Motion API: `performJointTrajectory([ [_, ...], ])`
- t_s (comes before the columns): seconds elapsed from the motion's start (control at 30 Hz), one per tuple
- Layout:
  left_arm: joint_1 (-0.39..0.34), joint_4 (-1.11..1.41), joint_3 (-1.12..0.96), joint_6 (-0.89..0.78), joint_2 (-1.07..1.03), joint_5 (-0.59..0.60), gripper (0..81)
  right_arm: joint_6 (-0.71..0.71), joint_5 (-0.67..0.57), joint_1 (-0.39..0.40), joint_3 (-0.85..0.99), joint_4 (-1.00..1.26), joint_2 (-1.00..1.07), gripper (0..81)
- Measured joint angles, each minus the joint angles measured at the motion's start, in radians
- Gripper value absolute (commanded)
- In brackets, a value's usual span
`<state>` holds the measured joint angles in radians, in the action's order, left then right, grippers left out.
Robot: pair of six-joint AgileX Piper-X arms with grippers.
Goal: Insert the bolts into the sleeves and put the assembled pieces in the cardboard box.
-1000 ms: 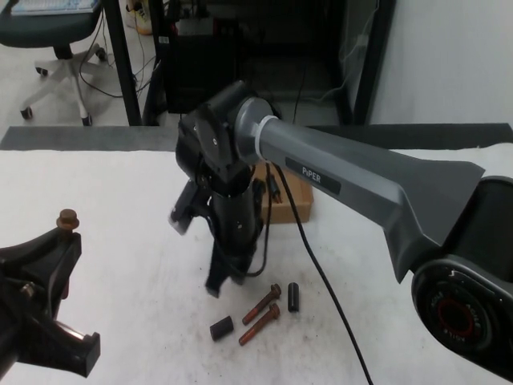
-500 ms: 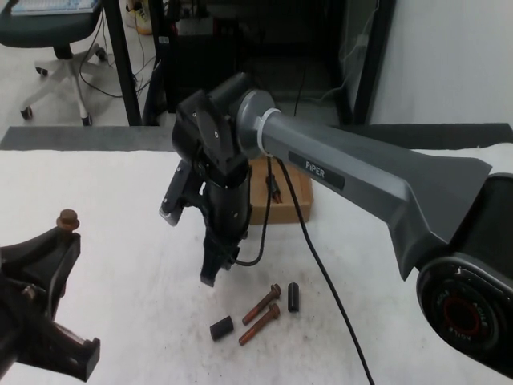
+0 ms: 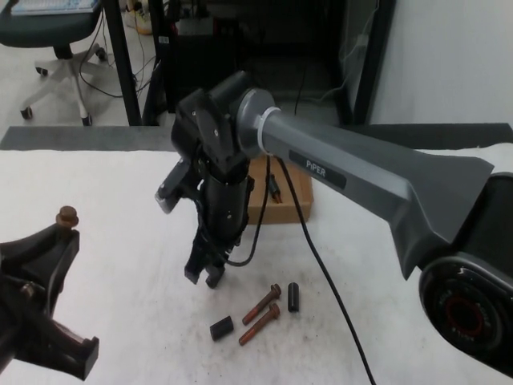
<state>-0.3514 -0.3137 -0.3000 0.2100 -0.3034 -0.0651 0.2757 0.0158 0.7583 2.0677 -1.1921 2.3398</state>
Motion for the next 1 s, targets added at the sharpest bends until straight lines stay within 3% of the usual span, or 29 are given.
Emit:
performJointTrajectory([
  [0.23, 0.000, 0.000, -0.004, 0.026, 0.000, 0.000, 0.3, -0.170, -0.016, -0.002, 0.002, 0.010, -0.076, 43.3],
  [0.3, 0.000, 0.000, -0.004, 0.030, 0.000, 0.000, 0.3, -0.470, -0.104, -0.009, 0.008, 0.012, -0.096, 43.3],
  [0.5, 0.000, -0.002, -0.013, 0.030, 0.000, 0.000, 0.3, -0.795, -0.173, -0.013, 0.008, 0.012, -0.097, 43.1],
  [0.73, 0.000, -0.002, -0.055, 0.030, 0.000, 0.000, 0.3, -0.967, -0.092, -0.013, 0.008, -0.011, -0.097, 43.1],
  [1.0, -0.063, -0.032, -0.091, 0.030, 0.000, 0.000, 0.3, -1.112, -0.068, -0.013, 0.005, -0.016, -0.097, 43.1],
])
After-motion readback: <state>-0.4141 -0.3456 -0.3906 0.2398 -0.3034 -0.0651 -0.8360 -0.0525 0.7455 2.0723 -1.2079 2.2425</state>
